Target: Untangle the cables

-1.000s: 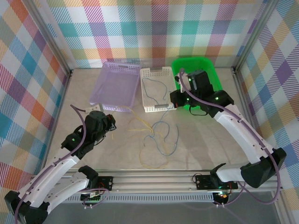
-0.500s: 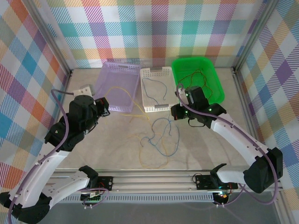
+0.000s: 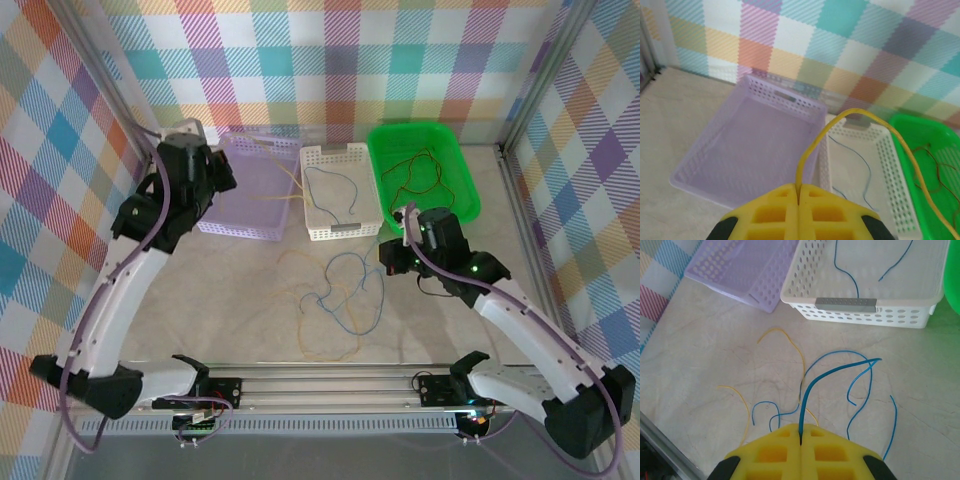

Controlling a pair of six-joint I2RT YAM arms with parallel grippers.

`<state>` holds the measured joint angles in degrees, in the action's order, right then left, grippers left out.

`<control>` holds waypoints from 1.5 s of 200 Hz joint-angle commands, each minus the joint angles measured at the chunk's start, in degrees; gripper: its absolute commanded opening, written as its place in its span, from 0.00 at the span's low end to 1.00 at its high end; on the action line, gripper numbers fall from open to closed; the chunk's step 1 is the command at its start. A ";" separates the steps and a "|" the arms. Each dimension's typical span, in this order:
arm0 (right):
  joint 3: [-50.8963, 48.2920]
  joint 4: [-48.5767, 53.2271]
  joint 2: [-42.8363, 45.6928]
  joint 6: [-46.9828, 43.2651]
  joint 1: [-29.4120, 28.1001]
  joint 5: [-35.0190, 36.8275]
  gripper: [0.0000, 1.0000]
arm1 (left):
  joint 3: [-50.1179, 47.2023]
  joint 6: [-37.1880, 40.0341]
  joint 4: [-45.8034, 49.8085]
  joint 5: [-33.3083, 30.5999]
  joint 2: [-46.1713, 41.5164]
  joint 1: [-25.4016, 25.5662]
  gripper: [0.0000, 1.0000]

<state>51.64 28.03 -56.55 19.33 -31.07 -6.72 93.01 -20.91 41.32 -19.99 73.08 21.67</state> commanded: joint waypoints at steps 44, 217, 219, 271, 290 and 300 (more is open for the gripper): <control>-0.99 1.92 6.87 0.97 0.48 -3.40 0.00 | 9.86 2.43 -1.58 0.85 13.08 -7.54 0.00; -3.06 9.32 16.82 0.53 0.36 -10.85 0.00 | 24.74 8.23 -2.23 -15.51 46.90 -11.64 0.00; -3.11 9.34 16.87 0.53 0.32 -10.83 0.00 | 24.69 8.22 -2.21 -15.69 47.18 -11.65 0.00; -4.44 9.42 16.92 0.44 0.31 -10.55 0.00 | 24.19 6.95 -1.87 -14.11 52.52 -11.65 0.00; -4.42 9.41 16.87 0.34 0.31 -10.46 0.00 | 24.31 6.79 -1.70 -13.34 53.77 -11.63 0.01; -4.51 9.61 16.98 0.27 0.31 -10.25 0.00 | 24.30 6.52 -1.60 -12.76 54.13 -11.64 0.04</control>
<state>47.40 37.39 -39.97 20.51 -31.03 -16.16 116.42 -13.67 39.97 -33.47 126.37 10.44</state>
